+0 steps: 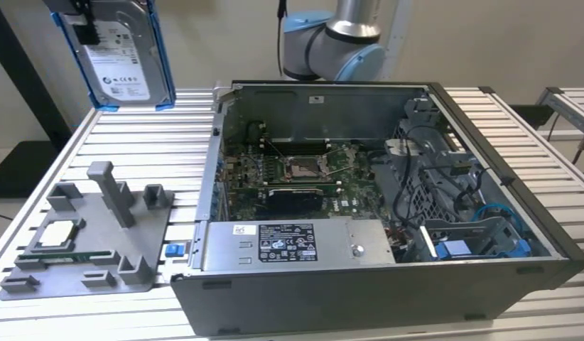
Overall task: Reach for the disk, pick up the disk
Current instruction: 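Pick up the disk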
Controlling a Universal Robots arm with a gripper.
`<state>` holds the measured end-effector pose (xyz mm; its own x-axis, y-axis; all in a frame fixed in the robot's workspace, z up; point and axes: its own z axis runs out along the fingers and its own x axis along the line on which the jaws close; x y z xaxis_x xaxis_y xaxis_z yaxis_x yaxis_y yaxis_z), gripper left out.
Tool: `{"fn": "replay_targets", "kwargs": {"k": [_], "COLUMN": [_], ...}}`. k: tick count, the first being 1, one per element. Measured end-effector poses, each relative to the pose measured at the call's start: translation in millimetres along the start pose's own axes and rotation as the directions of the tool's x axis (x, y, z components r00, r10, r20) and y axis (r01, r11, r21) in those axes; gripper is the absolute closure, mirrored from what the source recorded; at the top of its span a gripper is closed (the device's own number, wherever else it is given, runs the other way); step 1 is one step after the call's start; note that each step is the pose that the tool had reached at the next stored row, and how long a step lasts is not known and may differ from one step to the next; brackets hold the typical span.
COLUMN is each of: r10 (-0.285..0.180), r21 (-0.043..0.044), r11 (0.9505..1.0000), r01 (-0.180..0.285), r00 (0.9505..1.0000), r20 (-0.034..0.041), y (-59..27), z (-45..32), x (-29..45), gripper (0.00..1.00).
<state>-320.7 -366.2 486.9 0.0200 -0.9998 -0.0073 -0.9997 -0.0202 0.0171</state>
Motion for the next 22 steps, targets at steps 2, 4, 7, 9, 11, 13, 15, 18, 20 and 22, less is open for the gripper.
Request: {"fn": "replay_targets", "kwargs": {"k": [2, 4, 7, 9, 11, 13, 15, 18, 20, 22], "r10": [0.000, 0.000, 0.000, 0.000, 0.000, 0.000, 0.000, 0.000, 0.000, 0.000], "r21": [0.0000, 0.0000, 0.0000, 0.0000, -0.0001, -0.0001, 0.0000, 0.0000, -0.0001, 0.0000], "r11": [1.0000, 1.0000, 1.0000, 1.0000, 1.0000, 1.0000, 1.0000, 1.0000, 1.0000, 1.0000], "r01": [0.000, 0.000, 0.000, 0.000, 0.000, 0.000, 0.000, 0.000, 0.000, 0.000], "r00": [1.0000, 1.0000, 1.0000, 1.0000, 1.0000, 1.0000, 1.0000, 1.0000, 1.0000, 1.0000], "r20": [0.0000, 0.0000, 0.0000, 0.0000, -0.0001, 0.0000, 0.0000, 0.0000, 0.0000, 0.0000], "y": [-8.8, -17.8, -31.7, -40.7, -50.0, -59.0, -68.2, -81.7, -91.0, -100.0], "z": [-0.1, -0.3, -0.6, -0.7, -0.9, -1.0, -1.2, -1.4, -1.6, -1.7], "x": [0.2, 0.3, 0.6, 0.8, 1.0, 1.2, 1.4, 1.6, 1.8, 2.0], "gripper": [1.00, 1.00, 1.00, 1.00, 1.00, 1.00, 1.00, 1.00, 1.00, 1.00]}}
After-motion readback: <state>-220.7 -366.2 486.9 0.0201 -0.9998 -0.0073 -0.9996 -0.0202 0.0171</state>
